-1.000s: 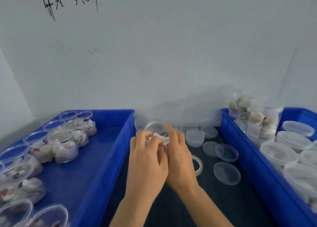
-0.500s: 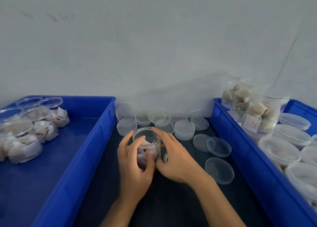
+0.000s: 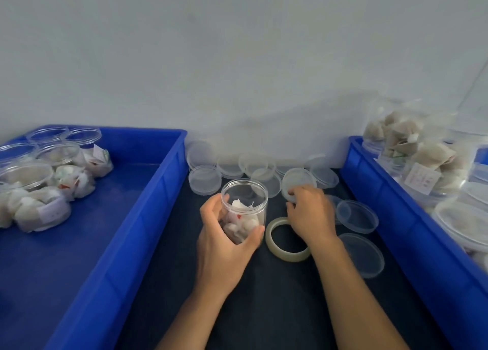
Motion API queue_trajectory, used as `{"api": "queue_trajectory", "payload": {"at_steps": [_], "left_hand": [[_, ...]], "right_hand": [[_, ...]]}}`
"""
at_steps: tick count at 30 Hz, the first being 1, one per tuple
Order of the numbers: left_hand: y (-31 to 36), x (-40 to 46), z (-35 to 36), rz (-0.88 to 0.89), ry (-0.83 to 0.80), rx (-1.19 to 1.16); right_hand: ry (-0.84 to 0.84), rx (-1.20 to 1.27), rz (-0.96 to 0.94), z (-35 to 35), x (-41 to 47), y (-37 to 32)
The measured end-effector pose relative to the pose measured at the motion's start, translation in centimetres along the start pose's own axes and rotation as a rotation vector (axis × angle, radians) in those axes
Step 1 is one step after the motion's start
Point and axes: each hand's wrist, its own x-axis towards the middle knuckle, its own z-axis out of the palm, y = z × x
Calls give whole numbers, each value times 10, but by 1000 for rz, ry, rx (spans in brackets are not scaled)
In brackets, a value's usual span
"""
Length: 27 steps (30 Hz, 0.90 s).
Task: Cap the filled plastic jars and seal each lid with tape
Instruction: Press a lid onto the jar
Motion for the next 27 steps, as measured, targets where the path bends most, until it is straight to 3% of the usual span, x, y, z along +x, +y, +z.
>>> {"api": "queue_trajectory", "payload": {"at_steps": [5,10,19,22,27], "left_hand": [[0,-1,-1,13,11,2],[1,-2,0,26,12,21],[0,-6,-2,29,15,112],[2,-6,-2,20,29,99],[2,-5,-1,18,28,84]], "right_hand": [[34,-41,45,-1,5,2],[88,136,48,-18,7,-2],[144,865,126,-87,18,-38],[47,1077,90,-104,15,-49],[-393,1590,26,-110,5,-53]]}}
